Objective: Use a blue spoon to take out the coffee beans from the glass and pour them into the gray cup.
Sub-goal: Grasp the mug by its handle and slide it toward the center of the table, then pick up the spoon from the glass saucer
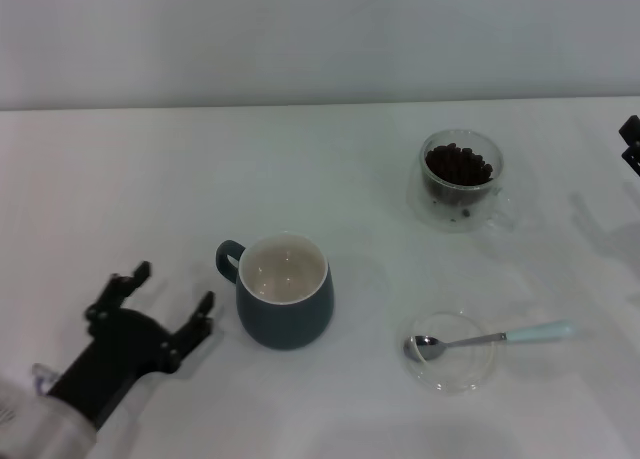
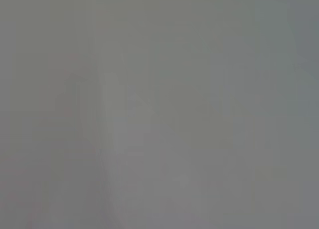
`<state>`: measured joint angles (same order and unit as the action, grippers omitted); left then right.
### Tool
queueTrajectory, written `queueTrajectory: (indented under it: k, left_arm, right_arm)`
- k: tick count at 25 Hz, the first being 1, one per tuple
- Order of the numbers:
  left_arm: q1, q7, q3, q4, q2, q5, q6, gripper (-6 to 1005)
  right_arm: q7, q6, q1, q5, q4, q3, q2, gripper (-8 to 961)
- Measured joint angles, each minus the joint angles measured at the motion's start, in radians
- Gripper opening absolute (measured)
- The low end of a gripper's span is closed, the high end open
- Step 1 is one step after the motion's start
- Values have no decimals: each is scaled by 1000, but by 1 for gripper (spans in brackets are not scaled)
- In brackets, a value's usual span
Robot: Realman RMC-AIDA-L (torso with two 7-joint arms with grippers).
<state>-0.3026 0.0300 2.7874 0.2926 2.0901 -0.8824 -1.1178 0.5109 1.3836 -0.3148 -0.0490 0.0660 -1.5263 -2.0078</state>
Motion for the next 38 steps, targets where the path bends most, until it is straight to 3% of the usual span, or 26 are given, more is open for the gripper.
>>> queueTrajectory:
  k: [4,9,17,24,26,28,30,34,38]
  left_arm:
    - [82,0,-9,-4,-3,-29,-132,827]
    - [159,20,-11,-40,-7,-206,-264,870]
    - [161,223,-12,-135,-10,-448,-302,862]
    - [138,234,-12,-156,-10,-502,-300,861]
    - [127,234,-12,-156,-10,-508,-296,861]
    - [117,234,-12,-157,-10,-509,-295,861]
    - [109,234,-12,-161,-10,-510,-295,861]
    - [105,234,-12,-172,-10,-511,-296,861]
    - [92,234,-12,-181,-10,-511,-296,861]
  right_arm:
    - [73,0,8,-2,-8,-1,0,846]
    - [301,0,28,-7,-54,-16,1,846]
    - [676,61,107,-28,-123,-141,-5,845]
    - [739,120,185,-123,-155,-83,-19,844]
    - [733,130,192,-215,-171,14,-19,843]
    - [708,158,183,-358,-223,179,-19,843]
    - [626,212,163,-550,-325,411,-18,843]
    - [397,256,165,-998,-465,975,-13,842]
    - [370,223,160,-1080,-479,1090,-13,830]
